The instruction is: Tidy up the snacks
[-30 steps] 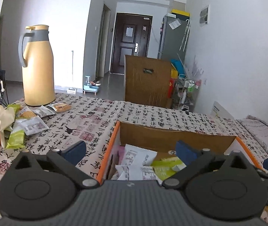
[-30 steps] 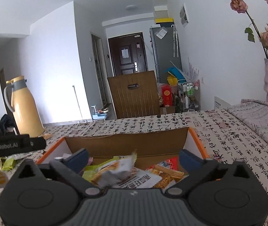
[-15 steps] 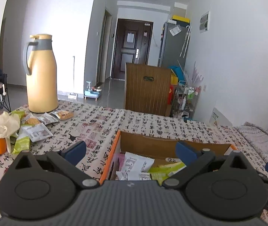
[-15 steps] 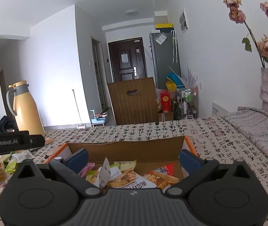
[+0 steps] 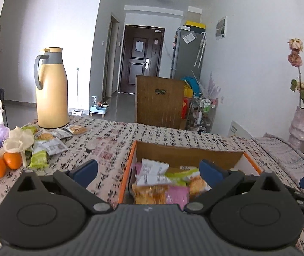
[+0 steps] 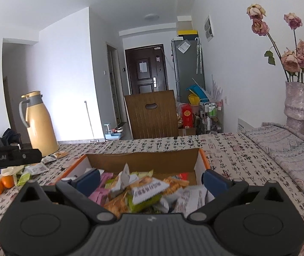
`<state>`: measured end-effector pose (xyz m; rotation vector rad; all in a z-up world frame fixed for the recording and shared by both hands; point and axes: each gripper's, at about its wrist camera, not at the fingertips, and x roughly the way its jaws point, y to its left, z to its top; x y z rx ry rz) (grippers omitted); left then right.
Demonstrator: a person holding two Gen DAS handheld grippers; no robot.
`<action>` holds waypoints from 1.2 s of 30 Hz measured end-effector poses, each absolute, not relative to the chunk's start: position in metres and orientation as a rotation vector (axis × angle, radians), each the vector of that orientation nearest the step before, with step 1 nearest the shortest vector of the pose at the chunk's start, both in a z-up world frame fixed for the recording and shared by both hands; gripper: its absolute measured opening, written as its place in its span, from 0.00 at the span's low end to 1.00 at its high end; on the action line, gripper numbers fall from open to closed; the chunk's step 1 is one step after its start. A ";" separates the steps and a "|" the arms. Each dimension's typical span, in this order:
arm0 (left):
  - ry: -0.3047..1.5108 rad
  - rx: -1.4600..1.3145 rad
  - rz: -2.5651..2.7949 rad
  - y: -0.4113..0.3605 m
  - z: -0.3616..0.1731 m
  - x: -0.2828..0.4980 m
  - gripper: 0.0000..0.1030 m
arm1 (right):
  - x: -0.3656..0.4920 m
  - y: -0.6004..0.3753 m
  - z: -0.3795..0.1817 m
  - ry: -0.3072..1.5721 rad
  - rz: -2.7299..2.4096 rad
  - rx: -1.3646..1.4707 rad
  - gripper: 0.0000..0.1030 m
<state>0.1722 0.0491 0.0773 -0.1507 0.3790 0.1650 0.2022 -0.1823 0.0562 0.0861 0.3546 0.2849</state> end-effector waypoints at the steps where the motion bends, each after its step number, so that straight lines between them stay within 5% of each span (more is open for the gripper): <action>1: 0.381 -0.149 0.162 0.049 0.076 0.166 1.00 | 0.196 -0.184 0.056 0.356 0.287 0.085 1.00; 36: 0.598 -0.100 0.027 0.024 -0.001 0.054 1.00 | 0.076 -0.212 0.002 0.549 0.278 0.065 1.00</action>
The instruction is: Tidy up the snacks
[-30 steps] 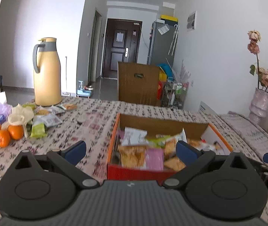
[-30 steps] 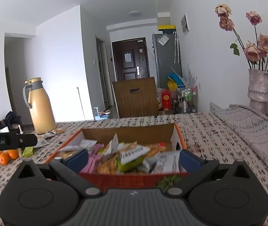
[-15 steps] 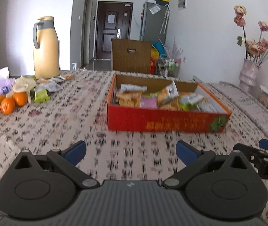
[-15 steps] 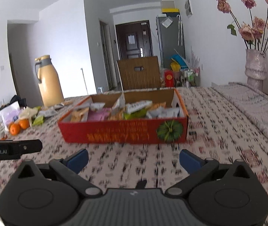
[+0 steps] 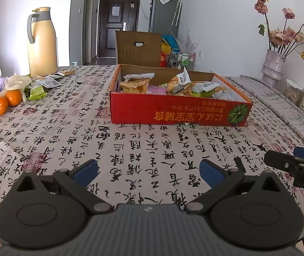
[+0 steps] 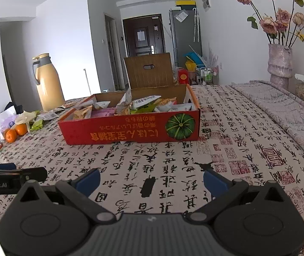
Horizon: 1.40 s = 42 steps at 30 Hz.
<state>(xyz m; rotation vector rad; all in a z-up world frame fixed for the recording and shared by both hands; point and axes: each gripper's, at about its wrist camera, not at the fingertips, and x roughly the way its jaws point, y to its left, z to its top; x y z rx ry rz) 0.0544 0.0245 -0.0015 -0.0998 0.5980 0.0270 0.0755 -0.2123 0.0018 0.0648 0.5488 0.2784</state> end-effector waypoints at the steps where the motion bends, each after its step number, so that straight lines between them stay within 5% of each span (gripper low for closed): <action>1: 0.599 -0.099 0.026 0.024 -0.002 0.055 1.00 | 0.076 -0.212 0.001 0.551 0.277 0.065 1.00; 42: 0.591 -0.086 0.009 0.019 0.000 0.050 1.00 | 0.075 -0.209 -0.001 0.564 0.283 0.056 1.00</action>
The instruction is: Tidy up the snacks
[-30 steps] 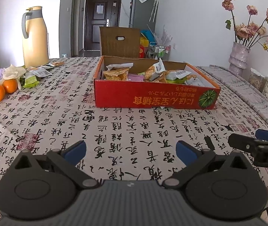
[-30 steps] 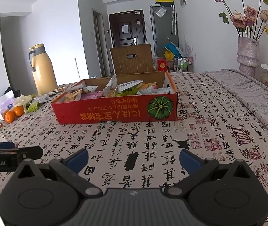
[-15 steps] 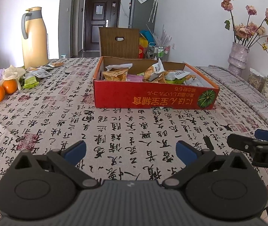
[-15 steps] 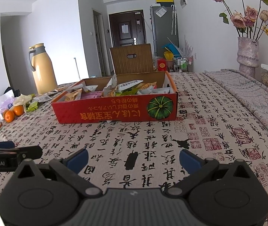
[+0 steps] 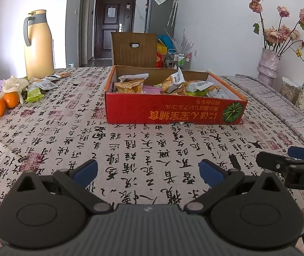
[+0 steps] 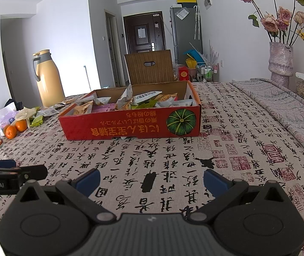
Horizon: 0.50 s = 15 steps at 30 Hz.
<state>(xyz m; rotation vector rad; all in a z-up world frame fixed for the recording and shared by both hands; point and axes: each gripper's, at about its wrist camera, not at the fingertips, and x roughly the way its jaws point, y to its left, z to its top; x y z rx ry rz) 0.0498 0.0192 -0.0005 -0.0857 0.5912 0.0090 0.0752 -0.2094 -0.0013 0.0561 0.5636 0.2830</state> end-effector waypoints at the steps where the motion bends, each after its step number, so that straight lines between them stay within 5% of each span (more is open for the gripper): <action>1: 0.590 -0.085 0.008 0.019 0.000 0.050 1.00 | 0.075 -0.209 -0.001 0.564 0.283 0.056 1.00; 15: 0.589 -0.084 0.006 0.019 0.001 0.049 1.00 | 0.075 -0.209 -0.001 0.565 0.284 0.056 1.00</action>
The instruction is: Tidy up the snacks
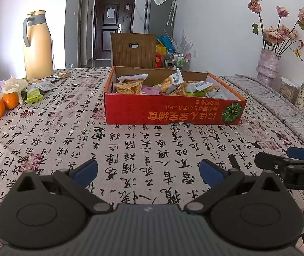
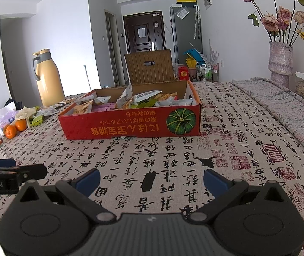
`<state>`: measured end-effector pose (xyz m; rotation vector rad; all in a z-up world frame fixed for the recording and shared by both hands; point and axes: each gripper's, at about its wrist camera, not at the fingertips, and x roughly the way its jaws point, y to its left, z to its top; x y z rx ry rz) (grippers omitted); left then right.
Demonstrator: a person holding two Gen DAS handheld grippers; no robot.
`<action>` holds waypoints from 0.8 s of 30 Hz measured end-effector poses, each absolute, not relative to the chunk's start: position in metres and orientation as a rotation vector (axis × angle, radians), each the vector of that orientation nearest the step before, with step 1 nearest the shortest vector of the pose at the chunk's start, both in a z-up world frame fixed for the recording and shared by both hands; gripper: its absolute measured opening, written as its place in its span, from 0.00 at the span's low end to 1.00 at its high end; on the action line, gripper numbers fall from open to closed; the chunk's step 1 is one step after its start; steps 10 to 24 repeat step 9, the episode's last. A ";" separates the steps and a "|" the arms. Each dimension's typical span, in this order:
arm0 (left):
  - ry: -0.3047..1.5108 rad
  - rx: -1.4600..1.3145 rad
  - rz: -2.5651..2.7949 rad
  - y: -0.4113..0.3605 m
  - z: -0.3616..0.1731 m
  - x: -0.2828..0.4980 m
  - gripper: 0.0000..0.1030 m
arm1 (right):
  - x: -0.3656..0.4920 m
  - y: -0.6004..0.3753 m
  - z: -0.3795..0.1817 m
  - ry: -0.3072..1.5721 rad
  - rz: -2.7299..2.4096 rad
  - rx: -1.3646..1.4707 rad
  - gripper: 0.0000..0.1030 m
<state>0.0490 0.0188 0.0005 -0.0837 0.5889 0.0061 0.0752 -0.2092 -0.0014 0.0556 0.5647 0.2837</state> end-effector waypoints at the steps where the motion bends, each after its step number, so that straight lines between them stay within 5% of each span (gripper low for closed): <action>1: 0.589 -0.082 0.005 0.019 0.001 0.049 1.00 | 0.075 -0.209 -0.001 0.565 0.284 0.056 1.00; 24: 0.584 -0.084 0.003 0.018 0.000 0.050 1.00 | 0.075 -0.209 -0.003 0.567 0.284 0.056 1.00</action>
